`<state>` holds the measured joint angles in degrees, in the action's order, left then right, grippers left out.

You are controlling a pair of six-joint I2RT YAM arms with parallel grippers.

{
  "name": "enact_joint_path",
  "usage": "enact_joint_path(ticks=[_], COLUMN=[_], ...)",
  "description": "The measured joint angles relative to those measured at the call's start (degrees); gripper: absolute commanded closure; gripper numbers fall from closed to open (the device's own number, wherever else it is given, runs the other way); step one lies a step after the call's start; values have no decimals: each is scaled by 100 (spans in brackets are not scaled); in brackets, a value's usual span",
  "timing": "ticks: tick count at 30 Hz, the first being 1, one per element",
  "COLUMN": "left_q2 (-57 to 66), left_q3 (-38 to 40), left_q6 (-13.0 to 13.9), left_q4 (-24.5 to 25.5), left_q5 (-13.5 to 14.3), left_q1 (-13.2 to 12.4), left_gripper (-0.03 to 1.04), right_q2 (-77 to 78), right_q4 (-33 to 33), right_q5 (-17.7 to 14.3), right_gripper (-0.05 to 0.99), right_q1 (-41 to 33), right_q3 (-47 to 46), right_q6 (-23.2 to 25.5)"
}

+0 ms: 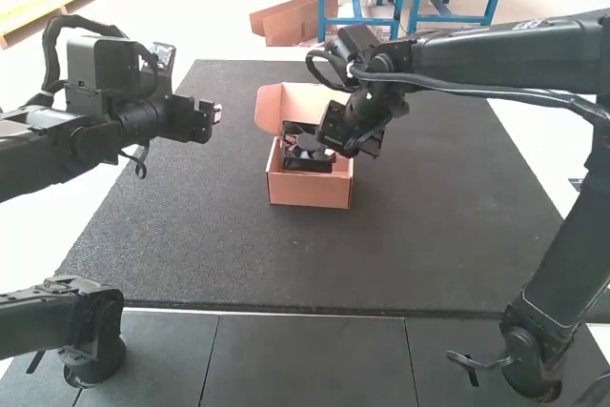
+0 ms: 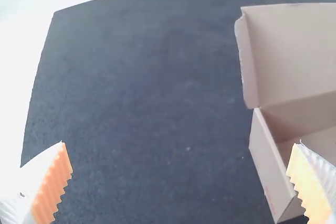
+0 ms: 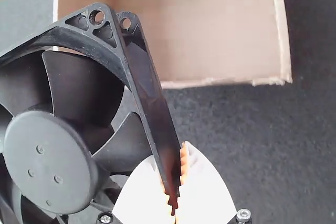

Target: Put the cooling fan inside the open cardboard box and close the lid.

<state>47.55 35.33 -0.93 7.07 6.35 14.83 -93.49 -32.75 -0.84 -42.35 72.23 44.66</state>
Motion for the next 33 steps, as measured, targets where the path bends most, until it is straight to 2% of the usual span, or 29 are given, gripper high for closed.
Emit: enact_joint_path(ticks=[5,17,33], left_q2=[-37,-74,-74], left_q3=[0,0,0], left_q6=[0,0,0], left_q4=[15,17,37], left_q5=[9,9,9], left_q1=[2,0,2], left_gripper=[4,4,4], right_q2=[-494,-1390,-1827], right_q4=[52,76,4], right_q5=[-219,-457,-450], right_gripper=[94,94,94], right_q1=[11,442,535], right_q3=[354,1104,1322], right_q6=[17,13,-72])
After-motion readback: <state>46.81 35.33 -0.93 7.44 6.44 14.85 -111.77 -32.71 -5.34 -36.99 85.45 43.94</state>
